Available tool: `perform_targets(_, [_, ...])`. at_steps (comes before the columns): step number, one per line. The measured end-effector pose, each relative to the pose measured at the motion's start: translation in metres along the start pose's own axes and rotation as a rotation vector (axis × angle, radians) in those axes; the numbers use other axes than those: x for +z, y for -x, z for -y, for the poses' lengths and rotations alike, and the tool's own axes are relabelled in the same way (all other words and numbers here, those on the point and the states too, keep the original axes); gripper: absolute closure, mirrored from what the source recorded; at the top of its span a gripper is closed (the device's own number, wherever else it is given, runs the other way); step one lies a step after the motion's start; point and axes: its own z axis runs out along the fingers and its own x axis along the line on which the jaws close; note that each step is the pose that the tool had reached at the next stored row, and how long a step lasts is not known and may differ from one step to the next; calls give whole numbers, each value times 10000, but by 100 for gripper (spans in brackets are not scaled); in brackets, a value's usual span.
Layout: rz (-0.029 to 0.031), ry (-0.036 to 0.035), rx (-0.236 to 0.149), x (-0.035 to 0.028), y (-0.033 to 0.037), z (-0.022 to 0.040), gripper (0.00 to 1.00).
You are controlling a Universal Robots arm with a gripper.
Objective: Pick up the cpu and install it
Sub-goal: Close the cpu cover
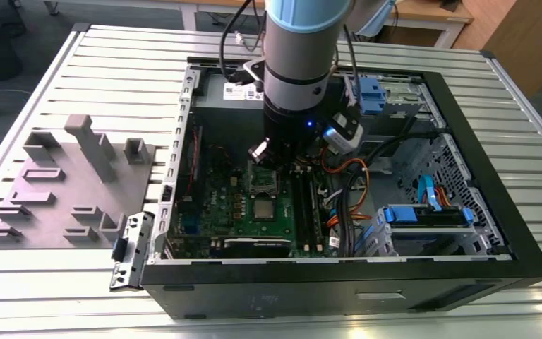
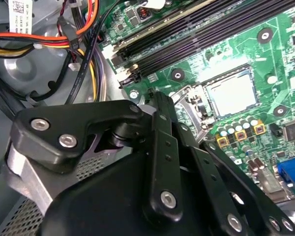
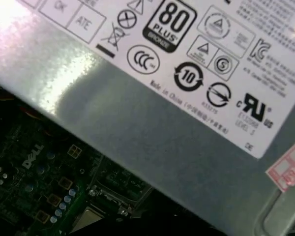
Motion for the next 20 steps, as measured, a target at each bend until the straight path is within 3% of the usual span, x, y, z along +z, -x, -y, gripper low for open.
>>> perform_targets(9, [-11,7,1,-56,-44,89,89])
perform_targets(20, [-37,23,2,-81,-77,245,89])
